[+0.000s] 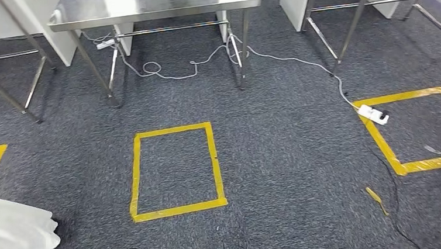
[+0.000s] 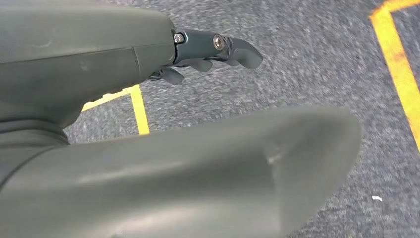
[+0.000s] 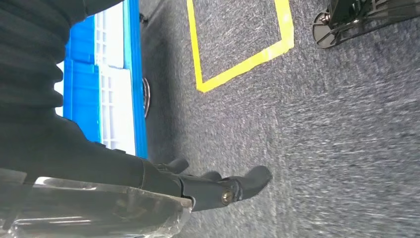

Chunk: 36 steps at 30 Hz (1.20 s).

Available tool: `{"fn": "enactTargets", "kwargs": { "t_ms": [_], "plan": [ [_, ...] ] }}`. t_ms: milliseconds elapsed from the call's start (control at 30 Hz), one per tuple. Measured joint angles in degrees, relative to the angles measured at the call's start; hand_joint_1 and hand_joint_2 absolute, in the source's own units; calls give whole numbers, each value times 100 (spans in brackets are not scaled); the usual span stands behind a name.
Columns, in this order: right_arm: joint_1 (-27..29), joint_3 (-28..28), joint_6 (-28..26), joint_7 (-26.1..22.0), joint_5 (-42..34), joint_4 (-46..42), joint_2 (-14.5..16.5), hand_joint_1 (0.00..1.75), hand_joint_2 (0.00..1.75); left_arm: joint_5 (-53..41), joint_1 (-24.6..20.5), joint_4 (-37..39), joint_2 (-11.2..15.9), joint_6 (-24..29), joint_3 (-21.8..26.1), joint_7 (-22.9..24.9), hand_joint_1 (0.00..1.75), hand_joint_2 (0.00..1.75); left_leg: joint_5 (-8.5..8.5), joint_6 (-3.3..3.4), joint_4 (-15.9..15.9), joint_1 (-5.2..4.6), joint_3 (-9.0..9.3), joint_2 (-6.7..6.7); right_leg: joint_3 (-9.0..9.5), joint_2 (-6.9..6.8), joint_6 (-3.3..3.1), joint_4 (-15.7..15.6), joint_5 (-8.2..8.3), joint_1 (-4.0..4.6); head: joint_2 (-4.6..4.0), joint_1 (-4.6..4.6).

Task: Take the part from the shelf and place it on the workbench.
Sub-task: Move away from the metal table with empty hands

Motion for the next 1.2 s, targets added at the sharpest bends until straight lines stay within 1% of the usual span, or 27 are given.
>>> {"fn": "enactTargets", "kwargs": {
  "t_ms": [67,133,200,233,300,333,367,400,433,467,500,533,567,600,633,700,733,800,867,900,933,967,1000,1033,1100,1167,1200],
  "plan": [
    [-2,0,14,3,-1,8,17,0,175,-2,0,-2,19,-2,-1,1,0,0,337,174,-762,-43,379,-241,4,142,-5,2,10,29,0,21],
    [-10,0,28,6,-1,16,35,0,175,-4,-4,-2,43,-4,-3,3,0,0,440,287,-1133,-88,561,-389,-28,252,12,6,29,11,0,36],
    [-5,0,36,10,0,20,41,0,175,-7,-12,-2,48,-5,-4,4,0,0,471,310,-1219,-109,592,-290,-80,346,63,-10,59,9,0,23],
    [3,0,34,13,0,24,39,0,175,-7,-20,-3,44,-5,-4,4,0,0,511,305,-1299,-98,624,-223,-116,299,83,17,52,20,0,18],
    [2,0,26,15,0,27,32,0,175,-6,-30,-3,35,-7,-5,5,0,0,591,290,-1456,-63,677,-76,-316,29,85,355,-116,45,0,41],
    [-6,0,24,16,-1,29,31,0,175,-6,-30,-3,32,-9,-4,5,0,0,611,281,-1486,-58,683,1,-484,-143,79,694,-274,19,0,54],
    [-16,0,25,17,-1,28,25,0,175,-5,-24,-2,30,-13,-4,7,0,0,615,282,-1493,-58,670,80,-680,-241,86,1082,-441,-3,0,64],
    [-21,0,30,16,-1,28,20,0,175,-6,-15,-1,28,-18,-4,10,0,0,617,275,-1491,-57,658,167,-850,-291,115,1417,-564,-39,0,69],
    [-19,-1,37,16,-4,28,10,0,175,-6,-8,1,25,-22,-4,16,0,0,619,263,-1490,-54,649,249,-931,-321,163,1593,-613,-74,0,69],
    [-11,-1,45,16,-11,28,-1,0,175,-9,-1,1,18,-28,-4,25,0,0,620,242,-1487,-45,639,327,-888,-355,234,1538,-573,-116,0,70],
    [-4,-2,53,16,-20,28,-9,0,175,-15,1,1,11,-35,-5,36,0,0,621,212,-1483,-30,635,398,-718,-415,316,1252,-461,-156,0,72],
    [-2,-2,56,17,-30,28,-17,0,175,-23,0,1,5,-40,-6,46,0,0,617,172,-1468,-21,637,464,-455,-538,395,805,-320,-193,0,72],
    [-13,-2,58,17,-38,28,-14,0,175,-32,1,-1,4,-45,-7,55,0,0,601,121,-1450,-22,638,528,-224,-701,441,394,-201,-207,0,76],
    [-32,-2,59,16,-44,26,-18,0,175,-39,1,-1,5,-48,-8,61,0,0,581,66,-1432,-29,647,593,-61,-817,439,105,-120,-199,0,71],
    [-47,-3,62,16,-48,25,-12,0,175,-43,-2,-2,5,-49,-8,65,0,0,562,10,-1417,-39,665,656,3,-882,398,-36,-84,-180,0,61],
    [-53,-7,67,15,-53,22,-16,0,175,-45,-15,-1,2,-49,-10,73,0,0,535,-81,-1418,-31,714,788,-33,-773,274,-36,-64,-143,0,38],
    [-41,-9,69,15,-54,24,-12,0,175,-46,-26,-2,-1,-49,-11,77,0,0,505,-126,-1396,-4,725,767,-36,-699,223,-36,-51,-173,0,30],
    [-26,-13,72,16,-60,24,-7,0,175,-50,-34,-2,0,-48,-11,92,0,0,250,-184,-1110,44,626,486,-22,-563,125,-42,-2,-214,0,20],
    [-23,-14,77,16,-66,24,1,0,175,-50,-14,-1,6,-47,-10,113,0,0,-219,-192,-385,56,329,137,-41,-422,45,-40,38,-189,0,13],
    [-22,-15,83,15,-67,24,2,0,175,-50,1,0,7,-46,-9,124,0,0,-404,-182,-2,54,168,67,-58,-338,16,-37,52,-158,0,13],
    [-18,-15,91,14,-67,24,2,0,175,-50,11,1,7,-46,-9,133,0,0,-478,-167,239,53,65,39,-71,-248,3,-33,61,-130,0,13],
    [-11,-16,102,14,-68,24,2,0,175,-51,16,1,7,-48,-9,143,0,0,-425,-144,265,52,60,30,-76,-159,-6,-27,68,-108,0,13],
    [-4,-16,112,16,-68,24,1,0,175,-52,16,1,7,-50,-9,151,0,0,-263,-111,73,52,157,11,-74,-67,-9,-19,71,-91,0,12],
    [-1,-17,119,19,-68,24,2,0,175,-54,15,1,8,-53,-9,160,0,0,-37,-65,-297,50,338,-60,-68,19,-7,-11,72,-79,0,11],
    [-6,-17,127,26,-69,26,18,0,175,-56,13,1,28,-59,-9,171,0,0,251,38,-974,48,664,-307,-76,162,14,6,83,-55,0,19],
    [-10,-18,129,32,-72,27,37,0,175,-58,6,1,43,-64,-9,176,0,0,281,97,-1196,24,756,-421,-122,276,69,8,114,-65,0,12],
    [-2,-20,129,34,-75,27,37,0,175,-60,-1,0,38,-67,-10,177,0,0,300,112,-1229,6,758,-366,-153,335,108,-5,138,-70,0,3]
  ]
}}
